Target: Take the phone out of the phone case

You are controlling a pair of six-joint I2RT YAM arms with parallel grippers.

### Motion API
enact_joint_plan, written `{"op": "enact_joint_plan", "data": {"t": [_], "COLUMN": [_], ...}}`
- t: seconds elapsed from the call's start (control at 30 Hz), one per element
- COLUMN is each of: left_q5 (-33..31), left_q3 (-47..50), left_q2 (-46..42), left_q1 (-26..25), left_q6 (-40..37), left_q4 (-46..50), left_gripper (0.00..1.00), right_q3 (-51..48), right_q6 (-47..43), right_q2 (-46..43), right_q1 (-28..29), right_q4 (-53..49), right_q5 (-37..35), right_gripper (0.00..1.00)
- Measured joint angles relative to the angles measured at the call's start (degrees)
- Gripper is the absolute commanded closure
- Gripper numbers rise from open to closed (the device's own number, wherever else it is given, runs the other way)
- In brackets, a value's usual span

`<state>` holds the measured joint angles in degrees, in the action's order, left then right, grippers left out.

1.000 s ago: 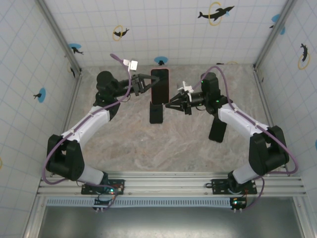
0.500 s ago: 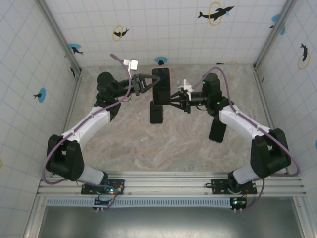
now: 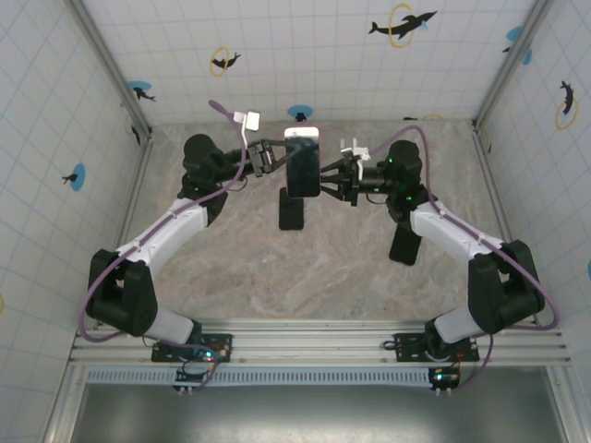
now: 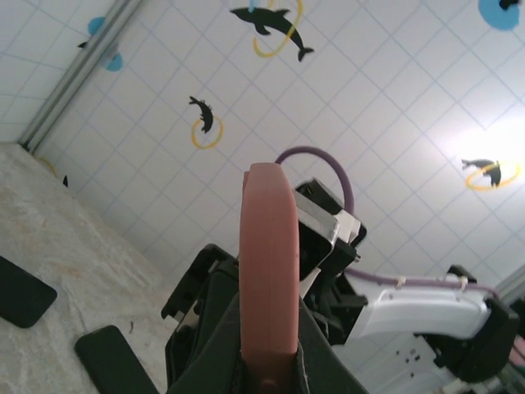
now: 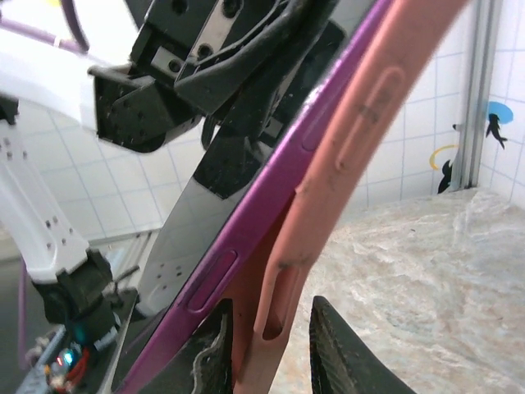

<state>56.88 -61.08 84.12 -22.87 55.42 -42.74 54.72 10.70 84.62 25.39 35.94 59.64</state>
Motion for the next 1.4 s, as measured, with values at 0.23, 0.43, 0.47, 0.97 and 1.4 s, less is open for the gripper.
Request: {"op": "enact_joint_plan", "data": {"t": [0.23, 0.43, 0.47, 0.97, 1.4], "left_q5": [-7.76, -11.15, -11.58, -13.22, -13.9], "left_q3": [4.15, 7.17, 7.41, 8.94, 8.52], "left_q2": [1.68, 4.22, 4.46, 9.79, 10.4], "left_q1": [0.04, 0.04, 0.04, 0.04, -0.33], "left_q6": [12.68, 21.22, 22.16, 34.62, 34.18], "left_q4": [-5.99, -9.64, -9.84, -17.35, -13.33], "left_gripper": [1.0, 1.0, 1.0, 1.0, 0.8], "right_q3": [-7.41, -13.55, -14.01, -17.33, -19.17], "right_q6": [23.34, 40.35, 42.82, 61.31, 65.13], "right_q2": [-0.09, -0.7, -0.7, -0.92, -0.94], "right_q1": [0.44, 2.43, 2.8, 6.93, 7.3], "right_q4": [13.6, 20.0, 20.92, 25.94, 26.23], "right_q5": [-8.02, -16.68, -18.05, -31.3, -34.58], "right_gripper": [0.69, 0.75, 0.76, 0.87, 1.0]}}
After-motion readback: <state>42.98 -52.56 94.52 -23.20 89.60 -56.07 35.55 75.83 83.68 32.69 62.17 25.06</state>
